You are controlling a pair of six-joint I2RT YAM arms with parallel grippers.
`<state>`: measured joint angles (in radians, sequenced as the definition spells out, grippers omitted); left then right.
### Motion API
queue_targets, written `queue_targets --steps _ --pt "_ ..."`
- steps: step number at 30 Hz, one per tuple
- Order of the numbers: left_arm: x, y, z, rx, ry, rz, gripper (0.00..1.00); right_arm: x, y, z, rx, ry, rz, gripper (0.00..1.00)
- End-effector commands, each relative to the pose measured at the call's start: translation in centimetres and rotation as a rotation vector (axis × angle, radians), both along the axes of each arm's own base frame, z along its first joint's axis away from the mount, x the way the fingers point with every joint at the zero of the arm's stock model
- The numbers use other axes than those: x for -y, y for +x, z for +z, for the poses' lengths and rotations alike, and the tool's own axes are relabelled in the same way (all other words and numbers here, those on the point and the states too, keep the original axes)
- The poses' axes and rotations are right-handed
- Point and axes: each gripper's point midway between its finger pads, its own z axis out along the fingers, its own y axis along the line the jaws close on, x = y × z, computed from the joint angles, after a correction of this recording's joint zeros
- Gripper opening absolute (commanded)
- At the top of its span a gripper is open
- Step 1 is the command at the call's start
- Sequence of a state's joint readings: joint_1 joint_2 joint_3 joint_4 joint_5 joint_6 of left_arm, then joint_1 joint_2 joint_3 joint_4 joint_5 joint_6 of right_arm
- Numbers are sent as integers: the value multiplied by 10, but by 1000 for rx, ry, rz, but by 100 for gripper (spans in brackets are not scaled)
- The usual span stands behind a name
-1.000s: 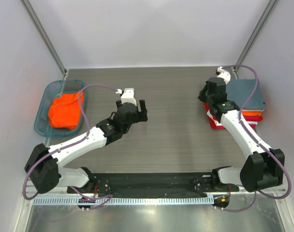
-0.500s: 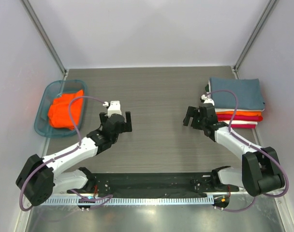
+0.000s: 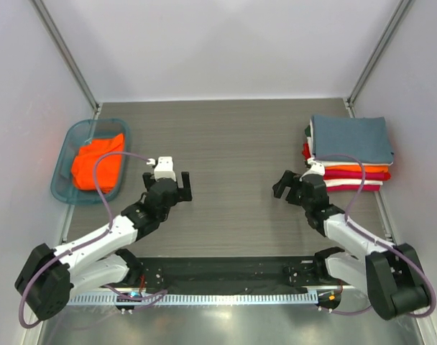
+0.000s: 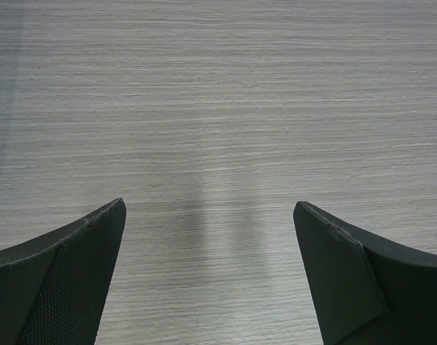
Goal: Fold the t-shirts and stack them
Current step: Reset both grippers
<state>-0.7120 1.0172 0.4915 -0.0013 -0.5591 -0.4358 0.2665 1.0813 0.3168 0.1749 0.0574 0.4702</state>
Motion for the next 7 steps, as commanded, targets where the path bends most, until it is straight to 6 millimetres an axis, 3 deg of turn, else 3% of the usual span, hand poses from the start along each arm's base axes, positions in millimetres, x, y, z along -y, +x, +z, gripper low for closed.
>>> queue_targets --steps 1,7 --pt "2 3 9 60 -39 -2 100 -3 15 40 181 72 -34 93" --pt "2 3 6 44 -28 -3 100 -13 17 39 170 121 -12 92"
